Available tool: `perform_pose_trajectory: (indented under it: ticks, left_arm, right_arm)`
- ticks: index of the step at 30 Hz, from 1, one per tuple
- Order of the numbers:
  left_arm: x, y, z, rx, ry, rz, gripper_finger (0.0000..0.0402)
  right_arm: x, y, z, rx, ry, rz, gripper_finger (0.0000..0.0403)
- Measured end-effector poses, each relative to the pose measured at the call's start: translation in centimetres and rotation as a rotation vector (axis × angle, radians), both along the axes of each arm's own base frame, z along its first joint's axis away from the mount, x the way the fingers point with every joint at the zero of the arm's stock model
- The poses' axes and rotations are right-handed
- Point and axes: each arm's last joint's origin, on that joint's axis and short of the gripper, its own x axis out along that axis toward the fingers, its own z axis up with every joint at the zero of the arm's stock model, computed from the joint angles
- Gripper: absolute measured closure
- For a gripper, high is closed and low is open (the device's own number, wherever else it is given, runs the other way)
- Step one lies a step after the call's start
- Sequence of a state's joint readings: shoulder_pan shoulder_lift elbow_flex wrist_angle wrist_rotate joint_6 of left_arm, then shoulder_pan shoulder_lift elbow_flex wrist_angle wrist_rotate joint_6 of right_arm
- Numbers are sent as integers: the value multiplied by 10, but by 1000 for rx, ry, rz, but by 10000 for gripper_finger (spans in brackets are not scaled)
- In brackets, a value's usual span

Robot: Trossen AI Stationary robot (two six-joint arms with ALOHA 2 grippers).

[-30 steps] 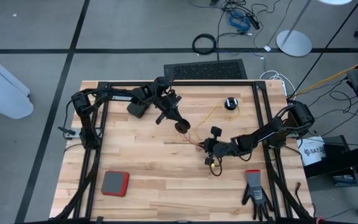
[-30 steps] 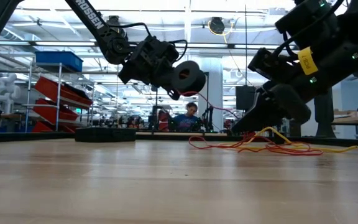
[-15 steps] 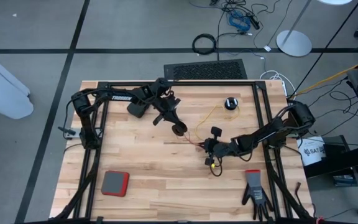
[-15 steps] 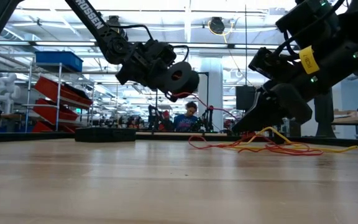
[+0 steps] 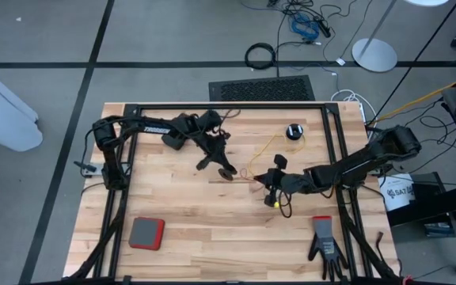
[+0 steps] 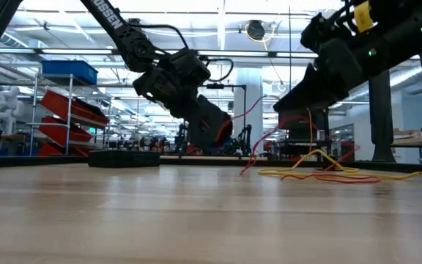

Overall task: Coil cords
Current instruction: Coil the red wire on the spool

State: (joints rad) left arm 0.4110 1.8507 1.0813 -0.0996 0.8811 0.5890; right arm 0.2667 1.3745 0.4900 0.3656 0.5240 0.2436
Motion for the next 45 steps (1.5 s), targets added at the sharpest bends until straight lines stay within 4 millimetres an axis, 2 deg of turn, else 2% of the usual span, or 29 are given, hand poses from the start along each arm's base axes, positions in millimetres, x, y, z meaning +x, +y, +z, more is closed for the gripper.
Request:
perform_pose_trajectory:
  ticks: [7, 12, 18, 25, 35, 45]
  left_arm:
    - [15, -33, 1, 123, -31, -40, 395]
    - [16, -39, -1, 177, -2, -33, 396]
    - [24, -45, -1, 425, 27, 154, 396]
    - [39, -56, 10, 658, -66, 385, 396]
    - [40, -53, 24, 807, -56, 577, 396]
    - [49, -58, 44, 885, -229, 759, 396]
  right_arm:
    - [-2, -7, 9, 37, -43, -38, 403]
    - [-2, -8, 9, 59, -43, -49, 403]
    - [2, -8, 15, 79, -66, -60, 403]
    - [11, -13, 28, 84, -85, -86, 403]
    - [13, -18, 31, 107, -65, -129, 403]
    - [19, -27, 39, 127, -154, -135, 403]
